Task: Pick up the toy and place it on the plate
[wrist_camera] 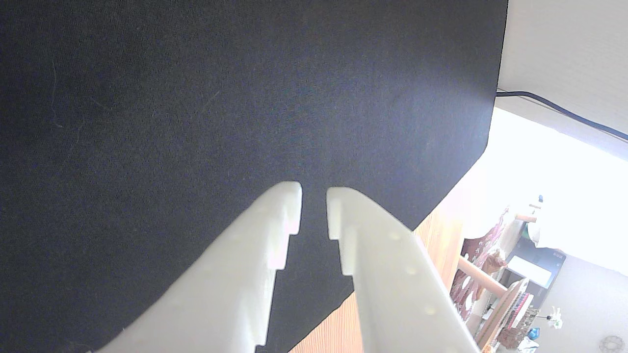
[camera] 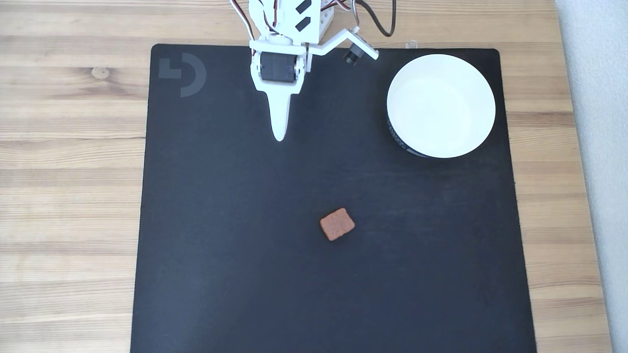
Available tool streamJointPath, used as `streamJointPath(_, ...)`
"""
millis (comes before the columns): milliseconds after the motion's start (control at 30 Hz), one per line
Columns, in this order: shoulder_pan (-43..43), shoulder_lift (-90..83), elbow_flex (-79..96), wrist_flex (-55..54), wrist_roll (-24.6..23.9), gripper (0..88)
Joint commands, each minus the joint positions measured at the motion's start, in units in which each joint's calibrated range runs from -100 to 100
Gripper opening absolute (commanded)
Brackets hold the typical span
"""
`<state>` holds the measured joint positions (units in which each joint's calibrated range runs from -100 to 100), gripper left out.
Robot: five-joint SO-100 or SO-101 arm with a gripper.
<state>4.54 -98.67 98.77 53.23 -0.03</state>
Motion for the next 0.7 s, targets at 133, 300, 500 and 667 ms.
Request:
streamJointPath(133, 0.11, -0.67, 0.69, 0.12, -0.18, 2.8)
streamJointPath(300, 0.11, -0.67, 0.69, 0.12, -0.18, 2.8)
streamJointPath(500, 0.44, -0.67, 0.69, 0.12, -0.18, 3.0)
streamJointPath(667, 0.36, -0.67, 0.69, 0.12, -0.18, 2.8)
